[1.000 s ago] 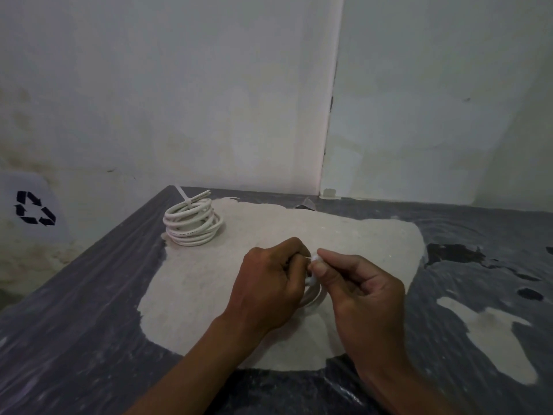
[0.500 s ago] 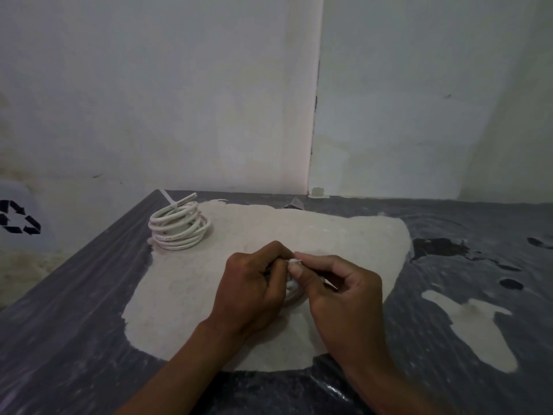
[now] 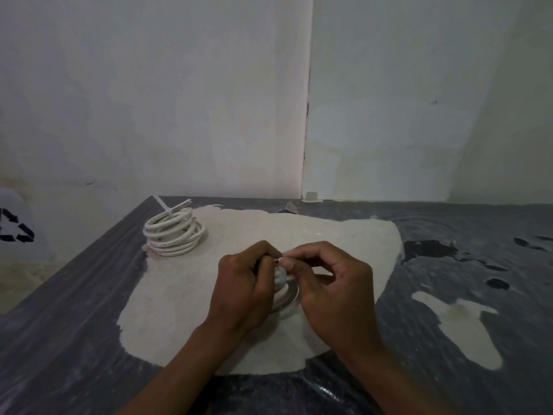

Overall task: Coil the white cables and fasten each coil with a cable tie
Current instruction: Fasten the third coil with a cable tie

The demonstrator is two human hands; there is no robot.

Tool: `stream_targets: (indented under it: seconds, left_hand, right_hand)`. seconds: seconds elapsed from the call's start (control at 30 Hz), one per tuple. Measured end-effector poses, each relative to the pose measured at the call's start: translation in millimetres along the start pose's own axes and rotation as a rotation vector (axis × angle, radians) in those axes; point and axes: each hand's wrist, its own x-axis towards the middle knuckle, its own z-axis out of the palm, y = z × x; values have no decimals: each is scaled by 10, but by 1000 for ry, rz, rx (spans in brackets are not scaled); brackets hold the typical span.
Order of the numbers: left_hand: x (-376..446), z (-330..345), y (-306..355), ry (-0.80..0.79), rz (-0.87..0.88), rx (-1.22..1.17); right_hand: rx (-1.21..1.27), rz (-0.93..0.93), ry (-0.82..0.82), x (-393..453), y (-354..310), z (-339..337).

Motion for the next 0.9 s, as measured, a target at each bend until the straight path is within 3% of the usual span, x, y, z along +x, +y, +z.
stream_targets:
  seconds: [0.13, 0.3, 0.43, 0.7, 0.9]
  left_hand:
    - [2, 4, -33, -4, 0, -9]
    - [-6, 20, -14, -3, -19, -40]
    - [15, 11, -6, -3, -53, -75]
    - [-6, -4, 8, -24, 20, -45]
    - [-38, 23, -18, -36, 57, 3]
  right_hand:
    - [78, 12, -25, -6, 25, -5]
    - [19, -162, -116, 19, 55, -45]
    - [9, -159, -178, 34, 69, -67]
    - [-21, 40, -78, -15, 66, -10]
    - [-55, -110, -8, -19, 47, -13]
